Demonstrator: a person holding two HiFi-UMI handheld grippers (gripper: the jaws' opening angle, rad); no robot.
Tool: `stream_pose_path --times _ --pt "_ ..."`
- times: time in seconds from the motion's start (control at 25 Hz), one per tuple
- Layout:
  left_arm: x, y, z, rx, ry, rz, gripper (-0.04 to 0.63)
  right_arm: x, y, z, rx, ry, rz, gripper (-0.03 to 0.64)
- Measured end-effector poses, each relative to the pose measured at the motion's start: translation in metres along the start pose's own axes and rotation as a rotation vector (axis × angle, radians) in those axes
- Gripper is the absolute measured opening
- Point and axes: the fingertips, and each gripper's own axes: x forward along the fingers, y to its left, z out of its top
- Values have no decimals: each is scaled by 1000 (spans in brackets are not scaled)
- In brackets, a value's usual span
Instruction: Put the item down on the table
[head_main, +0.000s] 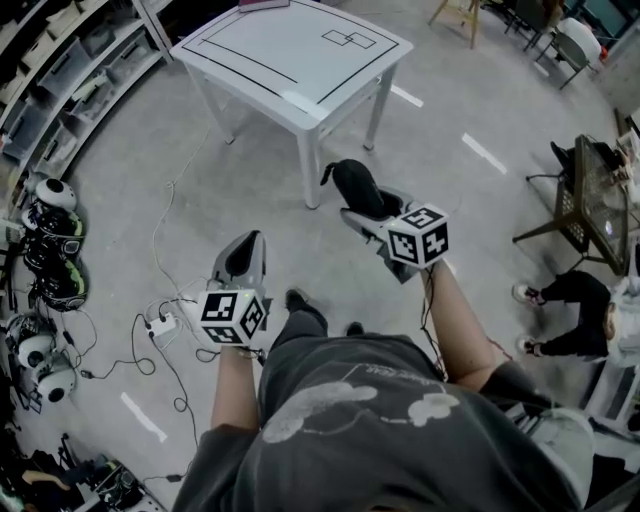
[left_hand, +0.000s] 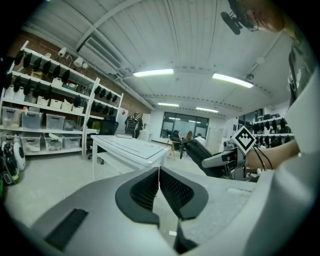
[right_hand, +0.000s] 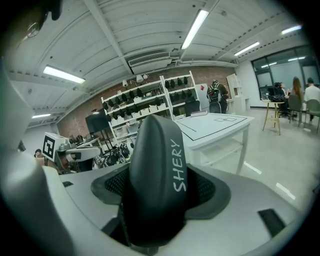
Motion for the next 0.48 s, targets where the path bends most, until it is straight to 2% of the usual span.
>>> stream_pose_path --times 0.24,0.48 --pt "24 74 35 5 -15 -30 6 56 -8 51 6 -18 -65 327" --pt "43 120 48 -13 -7 -87 6 88 -22 78 26 -22 -160 327"
